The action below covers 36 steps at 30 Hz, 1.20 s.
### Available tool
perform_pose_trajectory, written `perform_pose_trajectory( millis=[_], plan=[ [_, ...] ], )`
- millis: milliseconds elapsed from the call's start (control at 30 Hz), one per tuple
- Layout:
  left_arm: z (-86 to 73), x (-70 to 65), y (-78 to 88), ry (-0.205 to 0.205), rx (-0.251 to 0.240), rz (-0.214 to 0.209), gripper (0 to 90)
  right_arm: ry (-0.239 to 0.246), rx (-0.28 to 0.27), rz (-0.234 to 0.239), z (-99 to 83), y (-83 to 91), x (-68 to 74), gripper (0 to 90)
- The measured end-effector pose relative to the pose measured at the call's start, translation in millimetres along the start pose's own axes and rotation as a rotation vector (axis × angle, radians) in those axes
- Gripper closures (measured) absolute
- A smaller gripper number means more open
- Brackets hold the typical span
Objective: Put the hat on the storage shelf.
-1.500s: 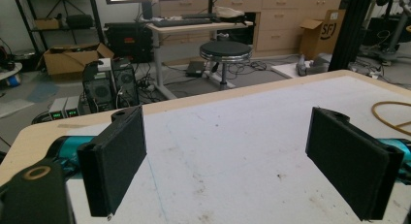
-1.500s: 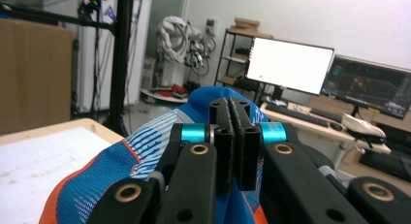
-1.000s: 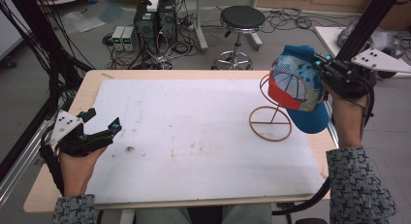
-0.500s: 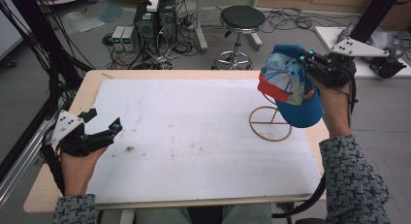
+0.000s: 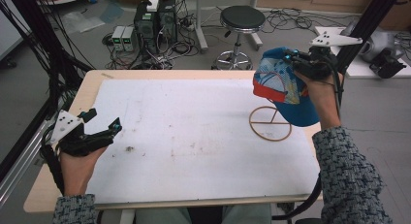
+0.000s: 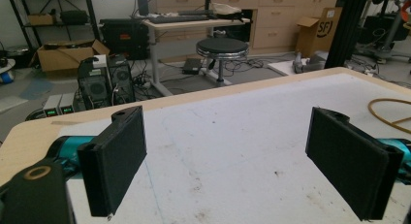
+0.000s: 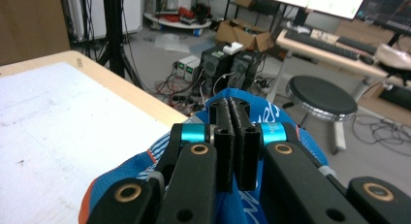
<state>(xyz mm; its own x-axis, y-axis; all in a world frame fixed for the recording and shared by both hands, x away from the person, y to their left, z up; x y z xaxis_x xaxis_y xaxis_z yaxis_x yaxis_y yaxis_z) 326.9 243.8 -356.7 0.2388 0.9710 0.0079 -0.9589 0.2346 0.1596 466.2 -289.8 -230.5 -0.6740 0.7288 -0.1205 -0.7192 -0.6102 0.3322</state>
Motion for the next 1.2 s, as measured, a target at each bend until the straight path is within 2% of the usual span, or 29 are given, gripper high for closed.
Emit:
perform_pose_trajectory(
  millis=[267, 433, 567, 633, 900, 1200],
  plan=[
    [-0.8, -1.4, -1.1, -0.003, 0.004, -0.004, 14.8, -0.017, 0.069, 0.006, -8.9, -10.3, -4.7, 88.8],
    [-0.8, -2.0, -1.5, -0.003, 0.003, -0.005, 14.8, -0.033, 0.097, 0.017, -12.8, -11.6, -5.7, 88.7],
    [-0.7, -2.6, -1.5, -0.003, 0.003, -0.006, 14.8, -0.03, 0.129, 0.006, -16.2, -10.0, -6.9, 88.7],
    [-0.8, -2.6, -1.7, -0.004, 0.004, -0.006, 14.8, -0.042, 0.129, 0.012, -17.0, -8.1, -7.4, 88.6],
    [-0.1, -3.5, -1.3, -0.004, 0.002, -0.008, 14.8, -0.038, 0.161, 0.007, -22.5, -7.3, -3.7, 88.2],
    [0.3, -3.6, -1.2, -0.002, -0.001, -0.008, 14.8, -0.054, 0.152, -0.005, -24.5, -4.6, -4.4, 74.5]
  ],
)
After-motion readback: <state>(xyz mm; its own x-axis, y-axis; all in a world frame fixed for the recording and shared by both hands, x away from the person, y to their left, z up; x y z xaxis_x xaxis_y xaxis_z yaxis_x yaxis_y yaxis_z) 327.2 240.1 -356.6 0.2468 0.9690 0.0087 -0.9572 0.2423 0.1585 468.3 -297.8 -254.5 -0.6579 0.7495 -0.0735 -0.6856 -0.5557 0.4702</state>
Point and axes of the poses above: each handheld gripper's, and its own axes: y roughly backward along the jaws, z roughly out of its top, x roughly to its left, the point moved 6 cm from there along -y, roughly forward along the jaws, and after that the axes turned 8 degrees about z, right-handed, at the moved point
